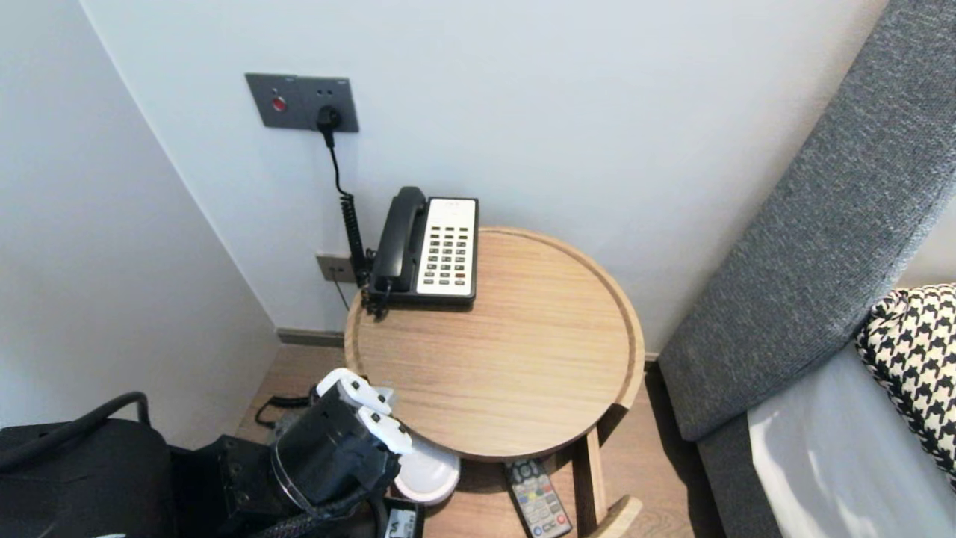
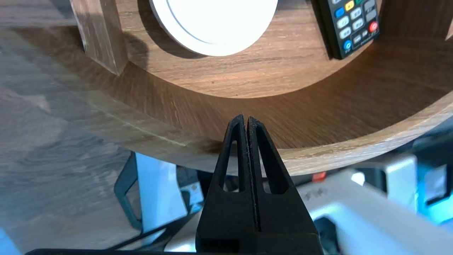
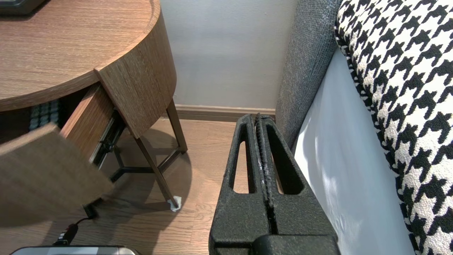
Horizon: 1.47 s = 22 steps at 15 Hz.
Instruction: Open the nightstand drawer
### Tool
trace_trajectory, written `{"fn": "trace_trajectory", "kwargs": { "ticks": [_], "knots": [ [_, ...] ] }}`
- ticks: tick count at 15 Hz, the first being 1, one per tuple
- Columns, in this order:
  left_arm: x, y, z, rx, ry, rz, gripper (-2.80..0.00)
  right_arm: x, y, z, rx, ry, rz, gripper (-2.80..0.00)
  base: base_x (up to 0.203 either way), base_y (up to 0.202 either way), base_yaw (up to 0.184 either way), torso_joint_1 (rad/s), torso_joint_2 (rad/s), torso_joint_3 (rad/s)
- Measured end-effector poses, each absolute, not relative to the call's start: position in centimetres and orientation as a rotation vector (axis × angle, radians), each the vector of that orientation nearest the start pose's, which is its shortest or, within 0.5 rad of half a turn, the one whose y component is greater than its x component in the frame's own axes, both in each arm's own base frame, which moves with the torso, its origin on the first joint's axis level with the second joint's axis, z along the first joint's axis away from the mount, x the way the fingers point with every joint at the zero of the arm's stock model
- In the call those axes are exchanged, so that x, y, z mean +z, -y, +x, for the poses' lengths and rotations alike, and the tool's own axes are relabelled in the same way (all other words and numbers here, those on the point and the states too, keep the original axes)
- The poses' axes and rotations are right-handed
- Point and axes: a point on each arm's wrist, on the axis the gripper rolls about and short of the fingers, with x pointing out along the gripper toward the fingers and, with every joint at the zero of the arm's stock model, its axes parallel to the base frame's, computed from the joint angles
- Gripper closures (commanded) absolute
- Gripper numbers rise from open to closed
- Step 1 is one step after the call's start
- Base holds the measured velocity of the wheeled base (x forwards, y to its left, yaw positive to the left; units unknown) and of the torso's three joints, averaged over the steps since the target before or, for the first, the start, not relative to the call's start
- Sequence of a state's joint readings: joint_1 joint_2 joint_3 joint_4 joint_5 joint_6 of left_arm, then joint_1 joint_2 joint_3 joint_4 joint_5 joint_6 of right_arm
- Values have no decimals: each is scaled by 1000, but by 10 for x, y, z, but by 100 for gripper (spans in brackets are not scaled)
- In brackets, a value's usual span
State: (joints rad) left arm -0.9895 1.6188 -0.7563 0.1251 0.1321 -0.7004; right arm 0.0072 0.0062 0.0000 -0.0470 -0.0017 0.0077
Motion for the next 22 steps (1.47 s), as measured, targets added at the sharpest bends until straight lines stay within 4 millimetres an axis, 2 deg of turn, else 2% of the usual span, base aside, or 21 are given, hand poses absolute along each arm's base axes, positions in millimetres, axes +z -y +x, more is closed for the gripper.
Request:
{"fn": "trace_trajectory", "kwargs": {
  "ticks": [7,13,22],
  "knots": [
    [114,187,117,-421,-1122,-41,0,80,0,-22,6,41,8,0,0,0,0,0,0,0],
    [115,181,102,-449,-1137,-39,0,80,0,-22,6,41,8,0,0,0,0,0,0,0],
    [107,157,82,-496,-1226,-36,0,80,0,-22,6,41,8,0,0,0,0,0,0,0]
  ]
}}
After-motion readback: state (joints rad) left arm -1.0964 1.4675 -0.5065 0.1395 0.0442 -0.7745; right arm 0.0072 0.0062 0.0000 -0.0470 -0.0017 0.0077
